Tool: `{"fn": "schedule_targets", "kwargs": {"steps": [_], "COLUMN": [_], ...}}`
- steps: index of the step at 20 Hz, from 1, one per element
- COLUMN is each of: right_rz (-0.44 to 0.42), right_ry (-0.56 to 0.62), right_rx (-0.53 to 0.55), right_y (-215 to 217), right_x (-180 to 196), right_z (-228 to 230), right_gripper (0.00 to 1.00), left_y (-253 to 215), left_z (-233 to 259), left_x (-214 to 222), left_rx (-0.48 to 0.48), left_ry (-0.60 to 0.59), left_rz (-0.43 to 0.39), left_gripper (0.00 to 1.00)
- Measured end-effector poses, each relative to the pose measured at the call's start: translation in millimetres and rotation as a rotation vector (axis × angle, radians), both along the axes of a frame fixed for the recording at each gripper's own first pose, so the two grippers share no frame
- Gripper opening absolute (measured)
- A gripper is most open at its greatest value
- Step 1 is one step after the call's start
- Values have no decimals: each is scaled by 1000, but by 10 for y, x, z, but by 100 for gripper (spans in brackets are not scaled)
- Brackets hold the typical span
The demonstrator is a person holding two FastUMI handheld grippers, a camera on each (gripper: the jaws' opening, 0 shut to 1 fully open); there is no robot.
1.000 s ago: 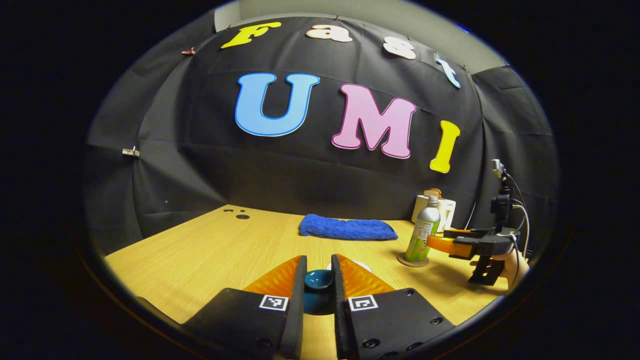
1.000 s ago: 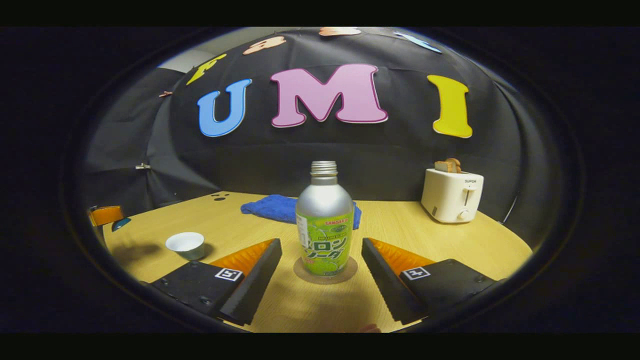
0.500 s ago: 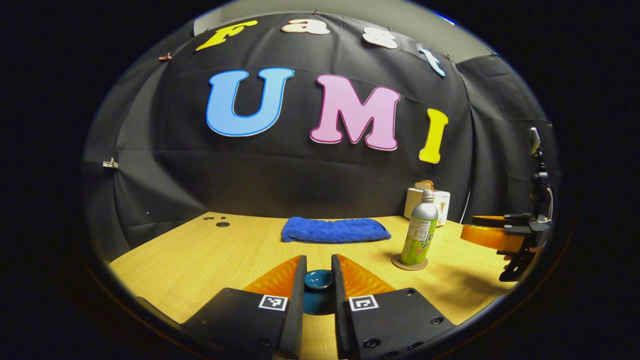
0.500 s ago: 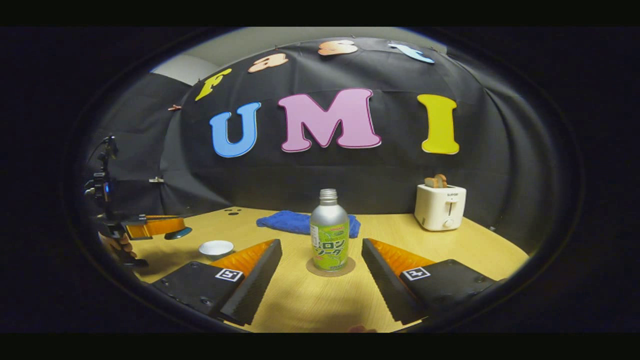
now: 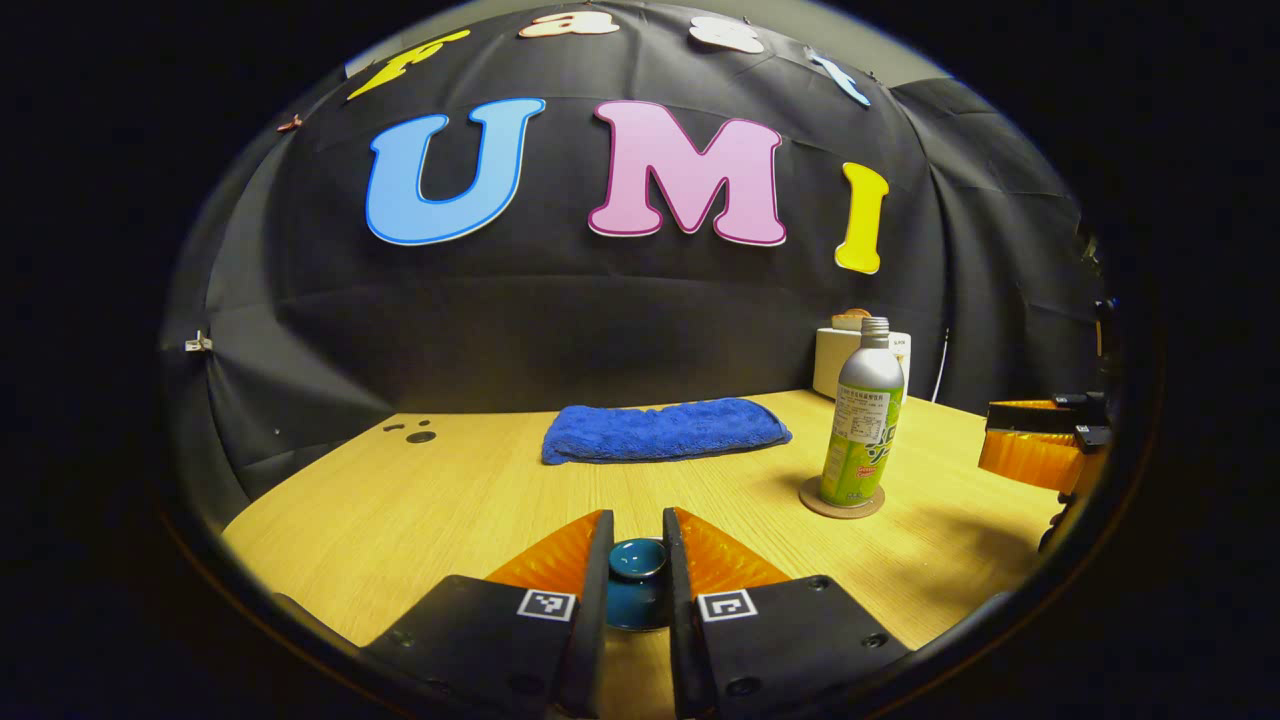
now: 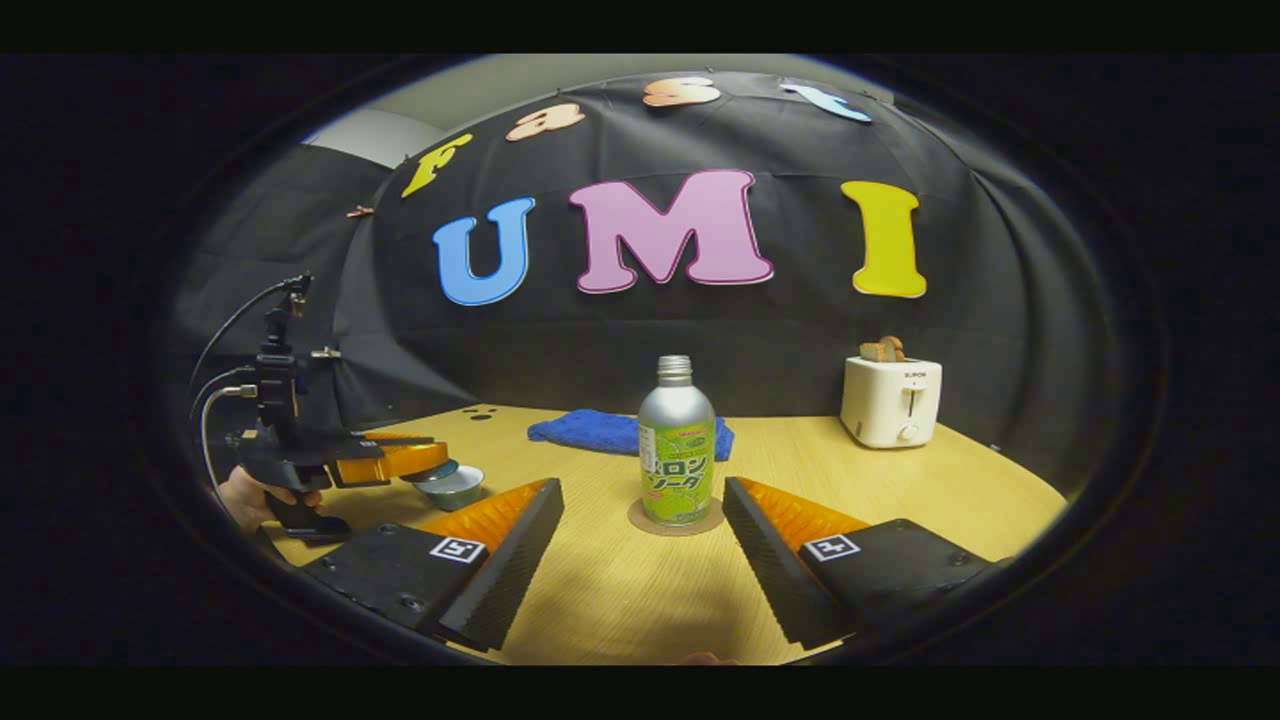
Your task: Open the teacup lid with one hand, grasp the water bottle and pour water into the teacup with the other hand; after pouring, place the water bottle on the coaster and then close the teacup lid.
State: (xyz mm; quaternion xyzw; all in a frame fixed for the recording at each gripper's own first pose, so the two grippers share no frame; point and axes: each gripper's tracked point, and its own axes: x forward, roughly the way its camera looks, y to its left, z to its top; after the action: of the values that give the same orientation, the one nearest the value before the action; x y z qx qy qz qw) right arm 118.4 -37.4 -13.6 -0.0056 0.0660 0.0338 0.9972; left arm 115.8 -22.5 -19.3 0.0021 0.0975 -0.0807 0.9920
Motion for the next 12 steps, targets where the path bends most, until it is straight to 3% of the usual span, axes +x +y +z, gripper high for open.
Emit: {"fn": "schedule_targets", "kwargs": {"steps": [12], "right_rz": [20], "right_ry": [23], "right_rx": [30], "right_y": [-22], "right_x": [4], "right_z": [-75], "right_gripper": [100], "left_y": [-90], "left_z": [-176], "left_x": [133], "left_rx": [12], "left_ry": [50], "left_rz": [21], "left_gripper": [30]}}
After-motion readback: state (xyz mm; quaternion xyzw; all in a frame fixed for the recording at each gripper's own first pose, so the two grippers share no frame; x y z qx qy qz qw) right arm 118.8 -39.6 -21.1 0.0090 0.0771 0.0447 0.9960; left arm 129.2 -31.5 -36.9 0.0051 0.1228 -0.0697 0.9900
